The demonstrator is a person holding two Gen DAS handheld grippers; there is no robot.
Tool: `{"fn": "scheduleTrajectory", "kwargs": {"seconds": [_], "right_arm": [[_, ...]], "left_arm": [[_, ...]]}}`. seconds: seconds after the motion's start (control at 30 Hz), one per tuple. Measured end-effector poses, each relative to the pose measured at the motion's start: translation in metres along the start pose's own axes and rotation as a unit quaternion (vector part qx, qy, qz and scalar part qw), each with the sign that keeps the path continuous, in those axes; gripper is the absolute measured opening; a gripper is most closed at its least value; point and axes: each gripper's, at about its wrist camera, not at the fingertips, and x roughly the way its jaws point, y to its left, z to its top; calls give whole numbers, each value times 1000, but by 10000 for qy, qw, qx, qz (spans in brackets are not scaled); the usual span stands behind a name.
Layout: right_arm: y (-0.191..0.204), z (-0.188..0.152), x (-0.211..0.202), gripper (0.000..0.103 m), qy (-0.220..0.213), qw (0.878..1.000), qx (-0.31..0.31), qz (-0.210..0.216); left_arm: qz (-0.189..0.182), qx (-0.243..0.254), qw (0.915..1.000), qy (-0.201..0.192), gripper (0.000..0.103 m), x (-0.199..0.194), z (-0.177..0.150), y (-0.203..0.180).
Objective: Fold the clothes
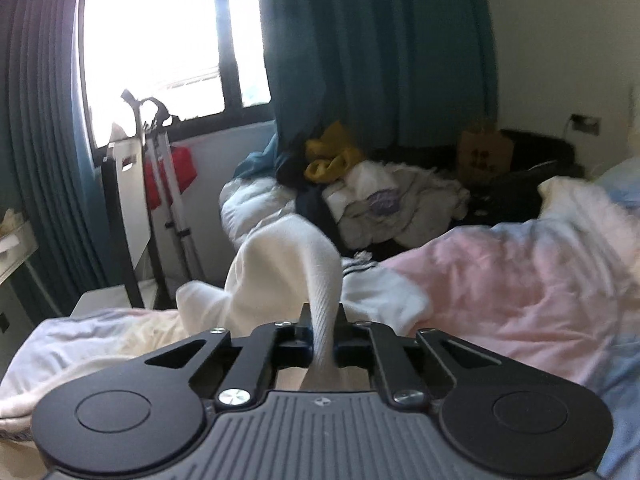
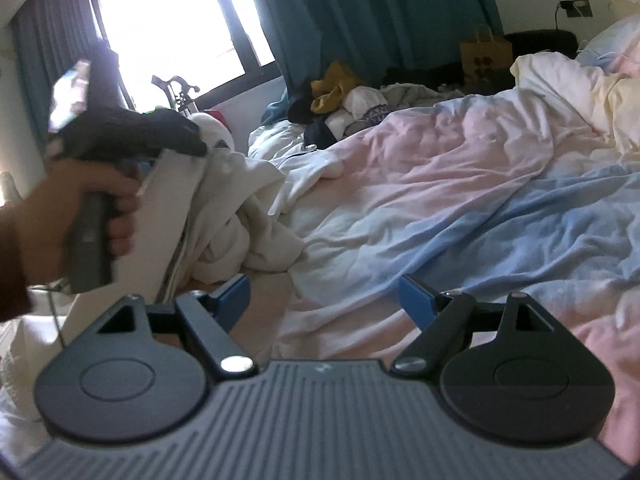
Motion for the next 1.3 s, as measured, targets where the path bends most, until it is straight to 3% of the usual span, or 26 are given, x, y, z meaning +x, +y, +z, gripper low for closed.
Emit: {"fn": "scheduleTrajectory", "kwargs": {"seconds": [0.23,0.47,0.73,0.83,0.93,1.0,1.07,1.13,1.3], "right_arm": [[2,8,-18,83,-297,9994,-89,-140],[-3,18,-48,83,-600,9978,148,-247],[-3,14,-55,83,-385,9983,442,73],[-2,11,-48,83,-199,9984,521,97],[-4,10,-43,83,-78,9979,637,51],[-5,10,-43,83,-56,9980,637,-6],[-5,10,-44,83,-46,9980,634,-63],[-5,13,-50,83,-107,9979,617,-130],[-14,21,-70,83,-363,9955,811,-337]], "left_arm": [[-797,409,9954,-349,7,-117,-7,-5],[-1453,420,9885,-69,7,-209,-82,1],[-1622,377,9829,785,7,-230,-195,4],[-1545,508,9824,921,7,-225,-207,7],[-1581,506,9827,821,8,-225,-205,10],[-1583,489,9835,726,17,-229,-203,10],[-1575,492,9846,580,44,-232,-196,6],[-1569,501,9855,414,56,-234,-185,2],[-1553,523,9865,-2,64,-240,-158,-8]]}}
